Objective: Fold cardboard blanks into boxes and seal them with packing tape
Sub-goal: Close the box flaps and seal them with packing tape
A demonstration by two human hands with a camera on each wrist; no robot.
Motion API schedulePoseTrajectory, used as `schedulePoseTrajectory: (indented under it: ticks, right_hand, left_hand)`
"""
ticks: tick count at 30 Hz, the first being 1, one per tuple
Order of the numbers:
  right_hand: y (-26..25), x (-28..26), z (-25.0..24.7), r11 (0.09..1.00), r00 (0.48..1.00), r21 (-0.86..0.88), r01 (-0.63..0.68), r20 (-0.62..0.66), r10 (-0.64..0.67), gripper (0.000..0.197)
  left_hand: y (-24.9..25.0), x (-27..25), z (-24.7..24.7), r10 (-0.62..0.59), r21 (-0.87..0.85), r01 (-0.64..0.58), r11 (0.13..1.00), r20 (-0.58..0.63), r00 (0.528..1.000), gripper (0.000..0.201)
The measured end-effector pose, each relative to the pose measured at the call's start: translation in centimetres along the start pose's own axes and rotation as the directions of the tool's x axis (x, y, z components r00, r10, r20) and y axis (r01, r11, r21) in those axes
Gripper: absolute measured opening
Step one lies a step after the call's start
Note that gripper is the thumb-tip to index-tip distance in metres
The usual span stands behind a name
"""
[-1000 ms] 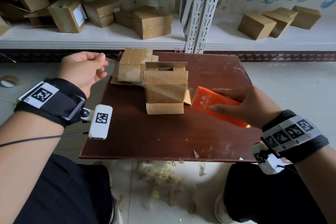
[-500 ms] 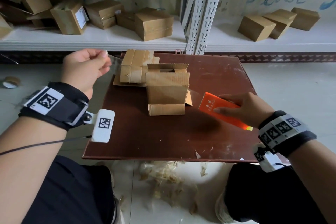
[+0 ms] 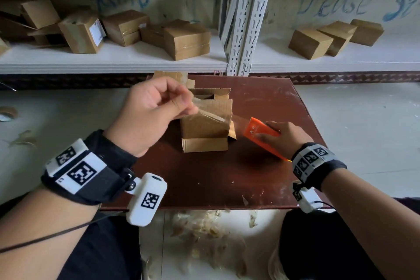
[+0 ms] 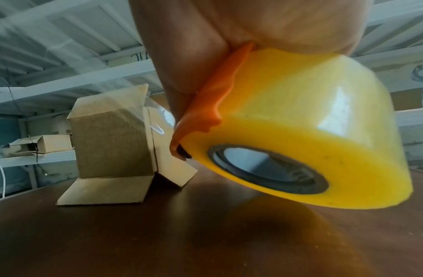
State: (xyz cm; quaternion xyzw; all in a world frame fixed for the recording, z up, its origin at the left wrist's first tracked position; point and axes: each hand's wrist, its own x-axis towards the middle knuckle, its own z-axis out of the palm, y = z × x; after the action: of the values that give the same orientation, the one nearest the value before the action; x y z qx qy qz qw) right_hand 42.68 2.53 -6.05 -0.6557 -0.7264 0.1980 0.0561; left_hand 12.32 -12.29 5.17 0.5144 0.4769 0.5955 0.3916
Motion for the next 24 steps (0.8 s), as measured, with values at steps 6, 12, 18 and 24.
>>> schedulePoseTrajectory:
  ticks: [6,12,18,24]
  right_hand:
    - [-0.3,1.0,0.6,0.998,0.998,-0.052,-0.035,-0.062,0.031,0.055]
    - [-0.9,0.9,1.3,0.981,0.998,-0.189,-0.046,-0.056,0.036,0.065]
    - [-0.4,1.2,1.8,0.954,0.970,-0.214,-0.211,0.076,0.231,0.086]
    - [-6.2,-2.6,-1.8,0.881,0.980,0.447,0.156,0.040,-0.194,0.052]
  left_hand:
    - [-1.2,-2.1,3.8,-0.046,0.060,0.036,0.998,0.173,0.984,0.010]
    - [-1.2,-2.5,5.6,-0.052,0.020,0.049,0.999,0.218,0.975,0.015]
    - [-1.2,-1.5,4.7,-0.010,-0.082,0.017,0.996,0.087,0.996,0.005]
    - [-2.2,0.3,4.0,-0.226,-0.256,0.259,0.931,0.152,0.962,0.012]
